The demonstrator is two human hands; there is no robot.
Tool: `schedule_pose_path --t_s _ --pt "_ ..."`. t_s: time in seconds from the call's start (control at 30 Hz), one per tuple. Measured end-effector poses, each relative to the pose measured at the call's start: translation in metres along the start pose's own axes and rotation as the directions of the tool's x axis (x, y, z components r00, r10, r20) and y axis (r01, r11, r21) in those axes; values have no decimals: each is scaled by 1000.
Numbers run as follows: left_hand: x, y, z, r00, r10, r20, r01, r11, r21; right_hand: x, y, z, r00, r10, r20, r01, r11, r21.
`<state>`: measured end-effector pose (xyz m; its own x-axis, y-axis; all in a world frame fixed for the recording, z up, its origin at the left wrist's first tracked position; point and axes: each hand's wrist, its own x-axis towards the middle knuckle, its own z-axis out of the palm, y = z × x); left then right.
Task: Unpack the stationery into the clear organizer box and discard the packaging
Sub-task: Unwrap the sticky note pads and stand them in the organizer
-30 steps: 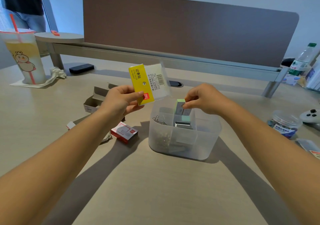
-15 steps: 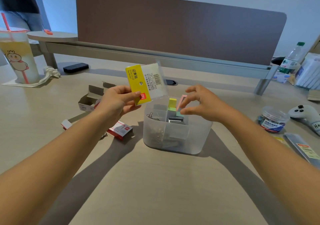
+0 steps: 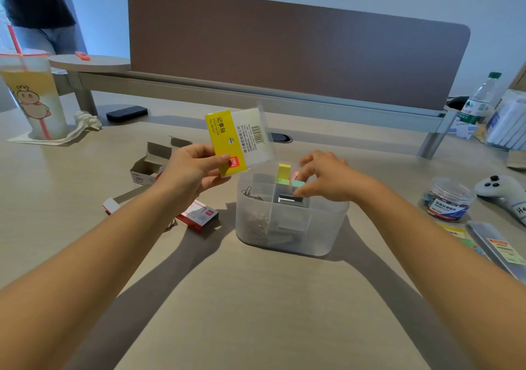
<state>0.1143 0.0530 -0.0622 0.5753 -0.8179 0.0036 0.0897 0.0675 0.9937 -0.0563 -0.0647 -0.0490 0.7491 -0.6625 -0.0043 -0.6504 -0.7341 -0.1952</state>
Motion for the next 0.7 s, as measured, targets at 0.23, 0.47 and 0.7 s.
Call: schedule_pose_path --t_s 0.23,0.47,0.7 --pt "1 1 -3 1000 8 -1 -8 1000 3 -2 0 -12 996 1 -89 26 952 306" --pt "3 -1 -4 1000 2 4 -2 1000 8 7 2 1 976 -12 -216 63 971 229" --pt "-11 2 -11 1000 3 -18 -3 1000 24 -8 -1 1 945 -43 -325 127 962 241"
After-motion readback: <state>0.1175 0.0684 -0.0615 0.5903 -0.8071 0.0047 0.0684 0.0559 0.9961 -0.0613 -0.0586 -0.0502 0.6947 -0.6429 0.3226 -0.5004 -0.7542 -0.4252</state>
